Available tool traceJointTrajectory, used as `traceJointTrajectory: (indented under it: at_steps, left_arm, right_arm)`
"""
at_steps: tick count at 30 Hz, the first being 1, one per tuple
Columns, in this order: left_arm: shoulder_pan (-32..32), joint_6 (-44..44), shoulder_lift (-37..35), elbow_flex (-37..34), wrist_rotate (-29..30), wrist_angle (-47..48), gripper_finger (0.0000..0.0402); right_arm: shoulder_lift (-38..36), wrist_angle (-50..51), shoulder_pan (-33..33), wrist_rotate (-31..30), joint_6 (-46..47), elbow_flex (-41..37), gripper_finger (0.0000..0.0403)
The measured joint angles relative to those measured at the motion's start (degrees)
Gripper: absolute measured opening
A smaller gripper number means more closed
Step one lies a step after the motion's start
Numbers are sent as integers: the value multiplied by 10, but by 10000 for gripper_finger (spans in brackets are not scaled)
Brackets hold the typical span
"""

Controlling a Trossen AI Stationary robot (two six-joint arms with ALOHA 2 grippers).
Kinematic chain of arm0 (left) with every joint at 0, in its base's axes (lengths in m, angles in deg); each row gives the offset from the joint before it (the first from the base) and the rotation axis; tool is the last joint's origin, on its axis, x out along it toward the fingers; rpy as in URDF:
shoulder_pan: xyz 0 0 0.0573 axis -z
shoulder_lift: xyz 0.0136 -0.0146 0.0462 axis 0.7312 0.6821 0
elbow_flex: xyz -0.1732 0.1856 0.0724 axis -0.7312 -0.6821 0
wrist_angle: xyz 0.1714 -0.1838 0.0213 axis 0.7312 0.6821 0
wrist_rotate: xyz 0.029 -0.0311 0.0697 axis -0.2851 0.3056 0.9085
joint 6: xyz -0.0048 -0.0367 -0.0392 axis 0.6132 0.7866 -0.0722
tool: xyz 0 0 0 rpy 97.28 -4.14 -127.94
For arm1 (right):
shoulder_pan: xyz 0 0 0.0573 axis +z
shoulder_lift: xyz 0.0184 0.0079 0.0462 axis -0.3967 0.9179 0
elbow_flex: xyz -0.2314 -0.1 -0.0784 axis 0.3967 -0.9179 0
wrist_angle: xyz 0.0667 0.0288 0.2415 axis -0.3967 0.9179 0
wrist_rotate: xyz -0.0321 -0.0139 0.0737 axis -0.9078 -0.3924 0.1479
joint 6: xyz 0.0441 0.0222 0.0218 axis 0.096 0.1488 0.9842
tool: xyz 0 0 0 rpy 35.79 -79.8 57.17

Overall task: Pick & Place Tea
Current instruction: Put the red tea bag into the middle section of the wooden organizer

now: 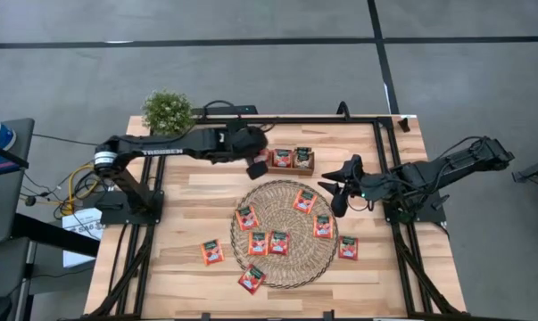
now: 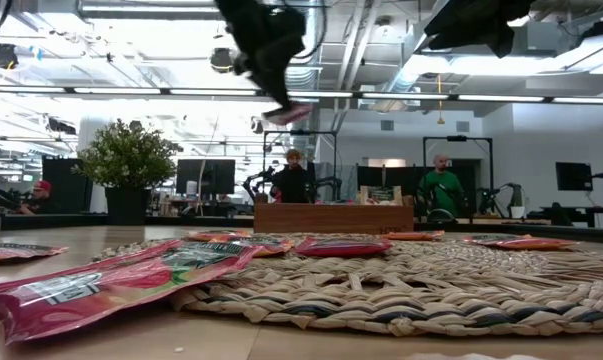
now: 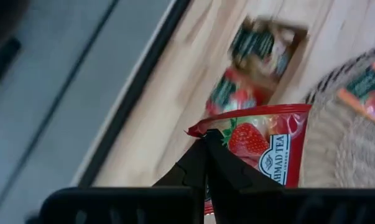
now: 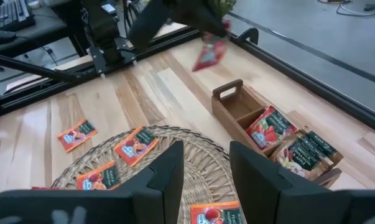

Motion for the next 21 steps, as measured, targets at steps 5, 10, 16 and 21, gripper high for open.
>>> traceJointTrajectory:
  at_steps: [5,10,16,21]
  left_arm:
    - [2,-52,64,35,8,-23,0]
    - [8,-127,129,65,41,-44,0]
    - [9,-212,181,79,55,-97,0]
    - [9,-263,201,80,63,-106,0]
  right_arm:
    - [0,0,0,0,0,0,120]
    - [0,-1,0,0,0,0,120]
    - [0,11,0,-1,0,0,121]
    - [0,10,0,-2,0,0,121]
